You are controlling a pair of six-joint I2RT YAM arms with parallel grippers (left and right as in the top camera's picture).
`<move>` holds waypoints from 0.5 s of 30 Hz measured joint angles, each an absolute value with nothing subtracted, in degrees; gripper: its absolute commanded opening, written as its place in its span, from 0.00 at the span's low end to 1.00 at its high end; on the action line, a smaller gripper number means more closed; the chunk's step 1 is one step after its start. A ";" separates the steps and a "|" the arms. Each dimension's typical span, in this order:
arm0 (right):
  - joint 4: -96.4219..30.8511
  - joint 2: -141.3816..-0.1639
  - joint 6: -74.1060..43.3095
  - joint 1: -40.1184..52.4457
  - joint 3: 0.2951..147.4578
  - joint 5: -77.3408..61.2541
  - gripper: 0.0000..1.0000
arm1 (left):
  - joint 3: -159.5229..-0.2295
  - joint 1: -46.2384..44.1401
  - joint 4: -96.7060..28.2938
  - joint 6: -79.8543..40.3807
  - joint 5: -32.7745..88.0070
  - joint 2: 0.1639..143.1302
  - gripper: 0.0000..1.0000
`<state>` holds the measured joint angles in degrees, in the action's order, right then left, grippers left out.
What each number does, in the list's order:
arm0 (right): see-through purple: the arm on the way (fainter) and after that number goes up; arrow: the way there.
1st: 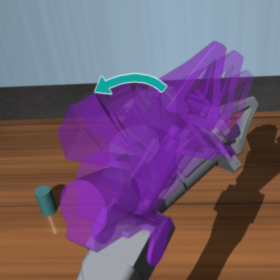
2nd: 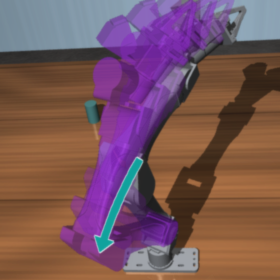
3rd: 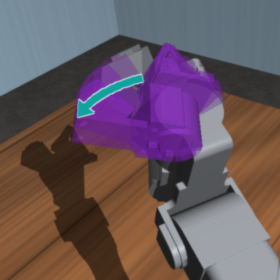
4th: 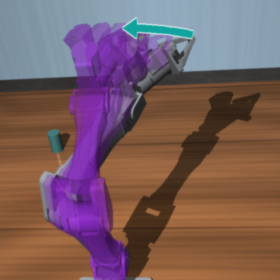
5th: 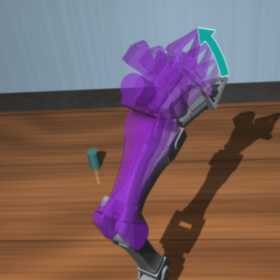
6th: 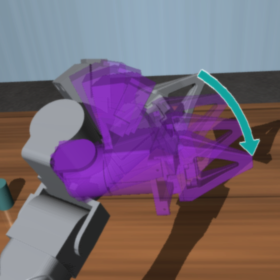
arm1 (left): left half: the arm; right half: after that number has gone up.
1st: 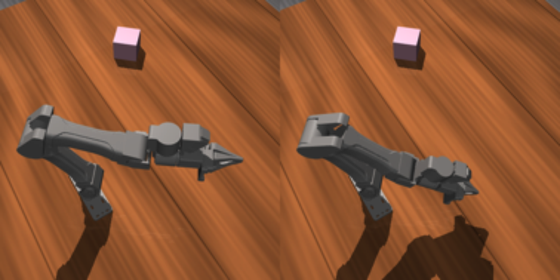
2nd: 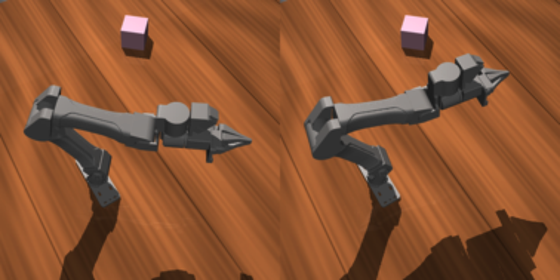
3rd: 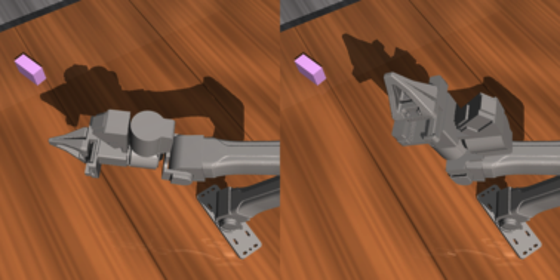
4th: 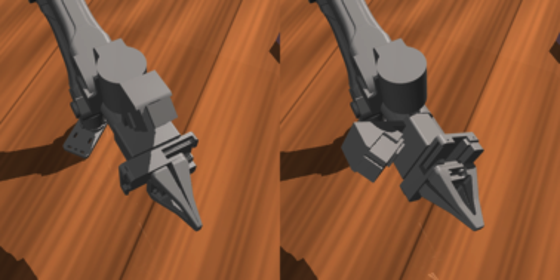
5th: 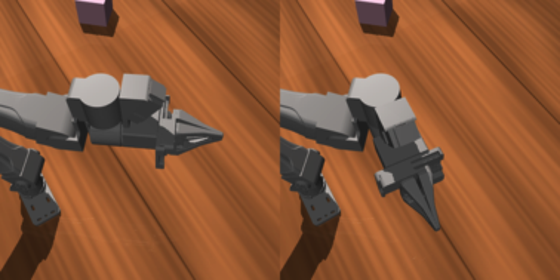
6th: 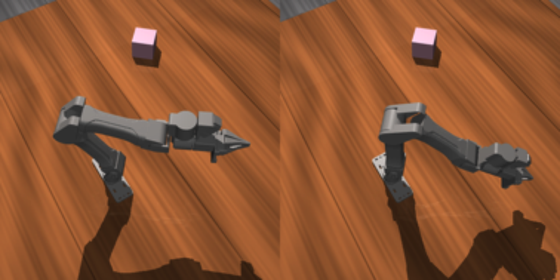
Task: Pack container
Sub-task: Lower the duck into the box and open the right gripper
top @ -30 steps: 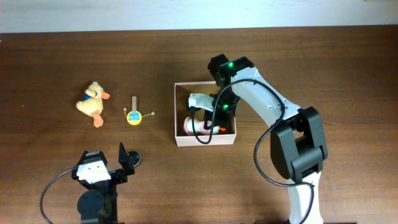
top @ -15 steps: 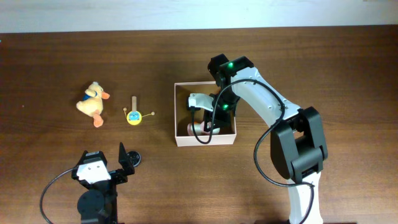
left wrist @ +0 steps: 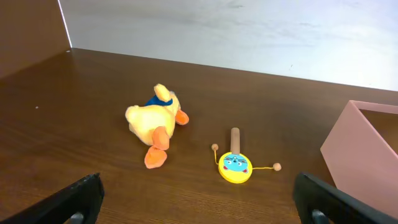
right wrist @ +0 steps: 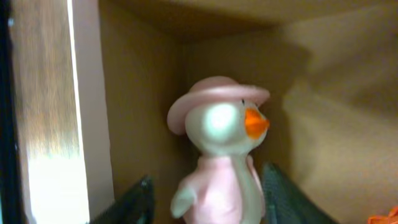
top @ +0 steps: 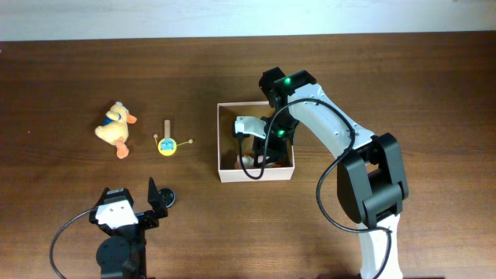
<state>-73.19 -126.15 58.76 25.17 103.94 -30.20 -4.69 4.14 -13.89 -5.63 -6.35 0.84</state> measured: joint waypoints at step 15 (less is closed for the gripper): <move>-72.97 -126.15 57.12 25.17 112.53 -33.06 0.78 | -4.69 4.14 -13.89 -5.63 -6.35 0.84 0.99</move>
